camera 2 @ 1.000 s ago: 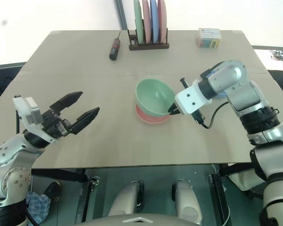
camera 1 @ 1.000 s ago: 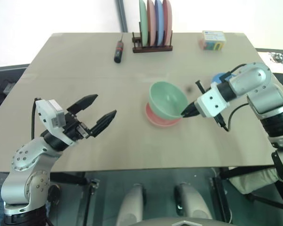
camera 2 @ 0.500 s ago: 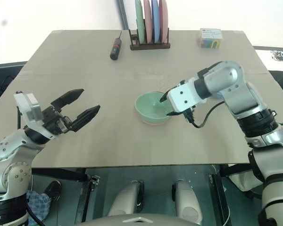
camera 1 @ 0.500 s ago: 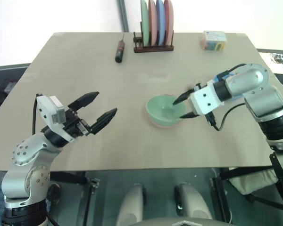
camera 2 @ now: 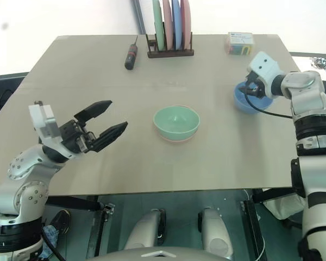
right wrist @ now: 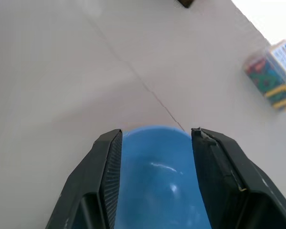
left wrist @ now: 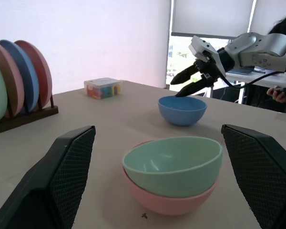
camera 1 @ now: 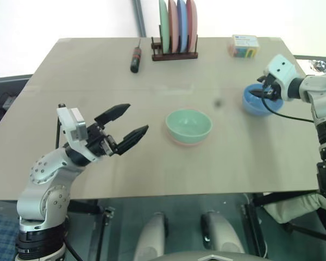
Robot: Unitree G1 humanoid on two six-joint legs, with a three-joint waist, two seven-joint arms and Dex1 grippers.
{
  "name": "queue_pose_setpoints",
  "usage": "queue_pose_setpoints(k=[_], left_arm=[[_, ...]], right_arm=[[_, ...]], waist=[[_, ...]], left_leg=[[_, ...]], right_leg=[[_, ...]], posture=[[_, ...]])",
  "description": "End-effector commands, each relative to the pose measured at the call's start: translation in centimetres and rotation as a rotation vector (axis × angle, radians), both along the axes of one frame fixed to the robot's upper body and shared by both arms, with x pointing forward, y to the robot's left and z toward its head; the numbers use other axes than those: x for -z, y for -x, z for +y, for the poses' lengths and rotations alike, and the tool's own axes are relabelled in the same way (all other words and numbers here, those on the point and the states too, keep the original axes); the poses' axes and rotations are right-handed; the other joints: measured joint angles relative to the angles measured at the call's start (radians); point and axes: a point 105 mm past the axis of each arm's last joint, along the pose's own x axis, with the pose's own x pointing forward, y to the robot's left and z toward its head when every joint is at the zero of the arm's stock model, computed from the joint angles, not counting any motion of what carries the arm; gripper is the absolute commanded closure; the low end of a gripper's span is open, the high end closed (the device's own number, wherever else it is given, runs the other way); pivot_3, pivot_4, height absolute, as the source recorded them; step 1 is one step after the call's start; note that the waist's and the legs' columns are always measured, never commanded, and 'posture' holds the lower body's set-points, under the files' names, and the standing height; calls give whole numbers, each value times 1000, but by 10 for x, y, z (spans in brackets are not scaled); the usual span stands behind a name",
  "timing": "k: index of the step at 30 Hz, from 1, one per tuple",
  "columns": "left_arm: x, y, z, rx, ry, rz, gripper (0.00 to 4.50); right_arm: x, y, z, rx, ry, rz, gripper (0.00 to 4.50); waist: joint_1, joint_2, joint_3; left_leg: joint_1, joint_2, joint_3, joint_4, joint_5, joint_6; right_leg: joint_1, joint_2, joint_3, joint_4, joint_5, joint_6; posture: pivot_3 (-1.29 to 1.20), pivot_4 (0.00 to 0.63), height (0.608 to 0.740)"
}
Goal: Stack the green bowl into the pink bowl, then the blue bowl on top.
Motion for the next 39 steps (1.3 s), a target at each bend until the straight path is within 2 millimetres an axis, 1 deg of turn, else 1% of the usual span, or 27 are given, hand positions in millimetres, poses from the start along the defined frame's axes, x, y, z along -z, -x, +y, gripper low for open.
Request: queue_pose_setpoints(k=[1, 3, 5, 8, 12, 16, 19, 25, 27, 30, 31, 32, 33, 34, 39], left_arm=[[-7, 2, -1, 15, -4, -38, 0], [-6, 2, -1, 18, -5, -37, 0], [-6, 2, -1, 20, -7, -36, 0], [-4, 2, -1, 24, -12, -33, 0], [-4, 2, -1, 25, -11, -32, 0], [-3, 2, -1, 27, -10, -30, 0], [-3, 1, -1, 27, -9, -29, 0], [-3, 0, -1, 27, -10, -29, 0], [-3, 0, 0, 26, -11, -30, 0], [-3, 0, -1, 24, -10, -31, 0], [-3, 0, -1, 23, -9, -31, 0], [-3, 1, 0, 23, -9, -31, 0], [-3, 1, 0, 23, -8, -31, 0], [-3, 1, 0, 22, -8, -31, 0], [-3, 2, 0, 20, -7, -30, 0]], right_arm=[[-37, -1, 0, 49, -201, -56, 2088], [-38, 1, 2, 58, -281, -35, 2088], [-36, 3, 2, 68, -316, -15, 2088], [-25, 6, 0, 97, -319, 14, 2088], [-6, 13, 2, 108, -315, 57, 2088], [19, 19, 1, 128, -261, 96, 2088], [31, 21, 0, 143, -255, 119, 2088], [61, 21, -17, 180, -82, 145, 2088], [67, 21, -19, 177, -46, 151, 2088], [70, 20, -23, 169, -6, 146, 2789], [70, 20, -23, 167, -8, 146, 3197], [70, 19, -23, 165, -9, 146, 3823], [70, 19, -22, 163, -10, 145, 3943], [70, 19, -22, 161, -9, 144, 4412], [69, 18, -21, 146, -1, 135, 4412]], waist=[[2, 0, 0], [4, 0, 0], [5, 0, 0], [6, 0, 0], [5, 0, 0], [5, 0, 0], [3, 0, 0], [3, 0, 0], [4, 0, 0], [3, 0, 0], [3, 0, 0], [3, 0, 0], [3, 0, 0], [2, -1, 0], [3, -2, -2]], left_leg=[[0, 0, 0, 0, 0, 0], [0, 0, 0, 0, 0, 0], [-1, 0, 0, 0, 0, 0], [-1, 0, 0, 0, 0, 0], [-1, 0, 0, 0, 0, 0], [-1, 0, 0, 0, 0, 0], [-1, 0, 0, 0, 0, 0], [0, 0, 0, 0, 0, 0], [0, 0, 0, 0, 0, 0], [0, 0, 0, 0, 0, 0], [0, 0, 0, 0, 0, 0], [0, 0, 0, 0, 0, 0], [0, 0, 0, 0, 0, 0], [0, 0, 0, 0, 0, 0], [0, 0, 0, 0, 0, 0]], right_leg=[[0, 0, 0, 0, 0, 0], [0, 0, 0, 0, 0, 0], [0, 0, 0, -1, 0, 0], [0, 0, 0, -1, 0, 0], [0, 0, 0, -1, 0, 0], [0, 0, 0, 0, 0, 0], [0, 0, 0, 0, 0, 0], [0, 0, 0, -1, 0, 0], [0, 0, 0, -1, 0, 0], [0, 0, 0, -1, 0, 0], [0, 0, 0, -1, 0, 0], [0, 0, 0, -1, 0, 0], [0, 0, 0, -1, 0, 0], [0, 0, 0, -1, 0, 0], [0, 0, 0, 0, 0, 0]], posture=[[0, 150, 740], [0, 150, 740], [0, 150, 740], [0, 150, 740], [0, 150, 740], [0, 150, 740], [0, 150, 740], [0, 150, 740], [0, 150, 740], [0, 150, 740], [0, 150, 740], [0, 150, 740], [0, 150, 740], [0, 150, 740], [0, 150, 740]])
